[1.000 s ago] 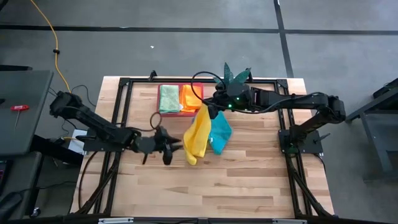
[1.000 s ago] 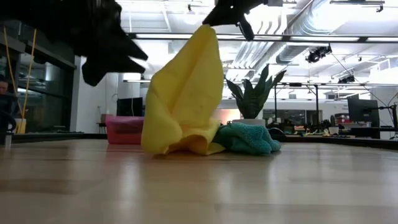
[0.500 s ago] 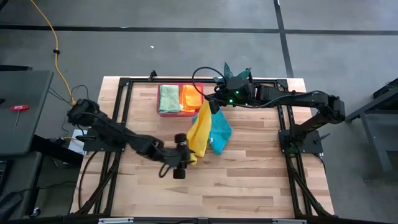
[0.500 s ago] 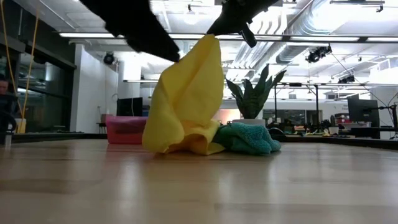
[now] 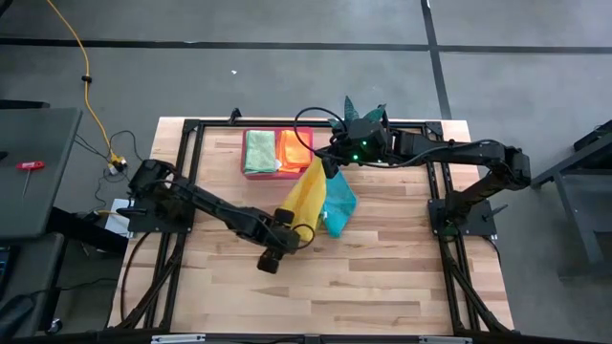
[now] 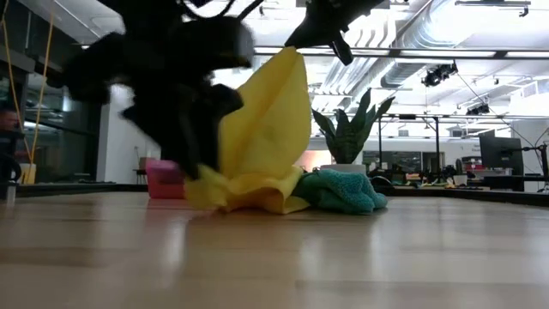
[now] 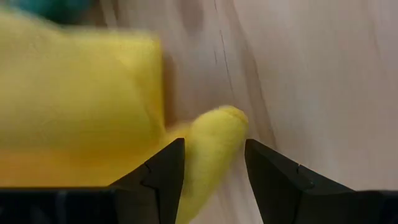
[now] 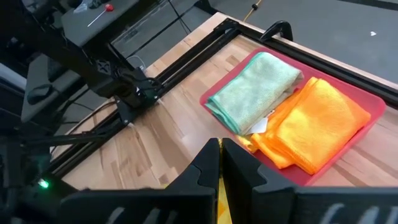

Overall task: Fold microfiber towels
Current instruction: Fold the yellow microfiber towel

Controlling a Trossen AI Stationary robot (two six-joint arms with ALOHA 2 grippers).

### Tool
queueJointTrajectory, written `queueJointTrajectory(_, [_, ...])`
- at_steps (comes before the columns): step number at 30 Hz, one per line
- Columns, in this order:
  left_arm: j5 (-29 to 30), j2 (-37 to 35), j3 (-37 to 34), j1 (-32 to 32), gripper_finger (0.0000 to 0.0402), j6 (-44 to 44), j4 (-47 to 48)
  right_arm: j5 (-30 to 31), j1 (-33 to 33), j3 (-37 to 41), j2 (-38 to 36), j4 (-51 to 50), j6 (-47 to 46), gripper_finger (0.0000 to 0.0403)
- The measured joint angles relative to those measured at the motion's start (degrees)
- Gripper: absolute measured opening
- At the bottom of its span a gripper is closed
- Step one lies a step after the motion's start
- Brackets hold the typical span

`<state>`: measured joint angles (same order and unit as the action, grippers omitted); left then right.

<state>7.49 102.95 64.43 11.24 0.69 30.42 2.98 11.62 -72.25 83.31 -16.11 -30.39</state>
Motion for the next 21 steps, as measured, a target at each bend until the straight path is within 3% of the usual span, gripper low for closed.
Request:
queueJointTrajectory(14, [1.56, -5.22, -0.18, 2.63, 0.0159, -1.88, 25.05, 0.01, 0.00, 0.00, -0.04, -1.50, 0.80, 0.0000])
queueJointTrajectory(21, [2.17, -12.60, -0.68, 2.76, 0.0159, -10.22, 29.02, 0.03, 0.00, 0.00, -0.04, -2.58, 0.70, 0.0000])
